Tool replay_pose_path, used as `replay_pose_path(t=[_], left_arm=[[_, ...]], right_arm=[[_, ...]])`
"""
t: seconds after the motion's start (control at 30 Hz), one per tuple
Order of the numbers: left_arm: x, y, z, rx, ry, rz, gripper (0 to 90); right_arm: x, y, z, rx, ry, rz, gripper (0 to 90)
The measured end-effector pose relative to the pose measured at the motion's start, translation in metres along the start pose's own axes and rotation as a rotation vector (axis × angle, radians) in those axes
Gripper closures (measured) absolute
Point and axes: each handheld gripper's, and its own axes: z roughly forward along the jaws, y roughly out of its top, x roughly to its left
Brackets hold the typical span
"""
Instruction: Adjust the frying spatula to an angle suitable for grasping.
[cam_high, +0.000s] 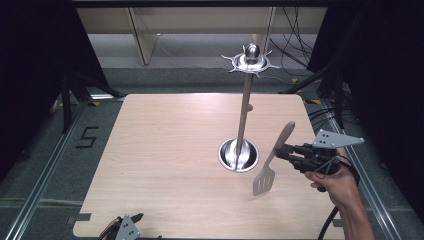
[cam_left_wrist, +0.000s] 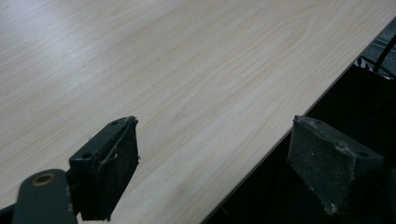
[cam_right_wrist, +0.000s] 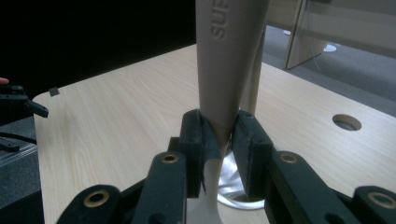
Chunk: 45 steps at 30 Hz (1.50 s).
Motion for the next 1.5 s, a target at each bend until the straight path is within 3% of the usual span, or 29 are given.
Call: replay_pose_path(t=[0.1, 0.27, 0.3, 0.37, 0.4, 0.57, 0.67, 0.77, 0.8, 0.87, 0.9, 1.07, 1.1, 1.13, 1.5], left_arm=[[0.001, 0.0, 0.0, -0.004, 0.004, 0.013, 15.5], [0.001, 0.0, 0.0, -0.008, 0.005, 0.009, 15.5], [-0.001, -0.001, 0.001, -0.006, 0.005, -0.026, 15.5], [-0.002, -0.001, 0.002, -0.021, 0.005, -0.04, 15.4], [0.0, -0.001, 0.002, 0.002, 0.026, -0.012, 15.5], [-0.002, -0.001, 0.001, -0.013, 0.003, -0.032, 15.5], [0.0, -0.001, 0.0, 0.004, 0.012, -0.013, 15.5], [0.0, -0.001, 0.0, 0.003, 0.013, -0.015, 15.5], [0.0, -0.001, 0.0, 0.002, 0.012, -0.014, 15.5], [0.0, -0.001, 0.0, 0.003, 0.012, -0.013, 15.5], [0.0, -0.001, 0.0, 0.003, 0.011, -0.014, 15.5], [0.0, -0.001, 0.0, 0.001, 0.013, -0.013, 15.5], [0.001, -0.001, 0.0, 0.01, 0.007, -0.013, 15.4], [0.0, -0.001, 0.0, 0.006, 0.01, -0.014, 15.5], [0.001, -0.001, 0.0, 0.009, 0.004, -0.013, 15.5]], right_arm=[[0.0, 0.004, 0.002, -0.013, -0.009, -0.011, 75.0], [-0.002, 0.017, 0.005, -0.026, 0.014, -0.019, 75.0], [-0.002, 0.018, 0.006, -0.038, 0.0, -0.025, 75.1], [0.0, 0.027, 0.009, -0.037, 0.013, -0.048, 75.0], [0.003, 0.029, 0.009, -0.034, 0.001, -0.04, 75.0], [0.007, 0.045, 0.016, -0.025, 0.005, -0.091, 75.0], [0.01, 0.052, 0.018, -0.015, 0.002, -0.099, 75.0], [0.015, 0.059, 0.02, -0.007, 0.011, -0.097, 75.0], [0.015, 0.061, 0.022, -0.023, -0.009, -0.108, 75.0], [0.018, 0.065, 0.022, 0.006, 0.004, -0.103, 75.0], [0.019, 0.068, 0.024, -0.013, -0.013, -0.105, 75.0], [0.021, 0.078, 0.026, 0.004, 0.005, -0.124, 75.0], [0.021, 0.08, 0.027, -0.005, -0.015, -0.135, 75.0], [0.022, 0.082, 0.028, 0.012, 0.001, -0.128, 75.0], [0.025, 0.105, 0.036, 0.032, -0.039, -0.13, 75.0]])
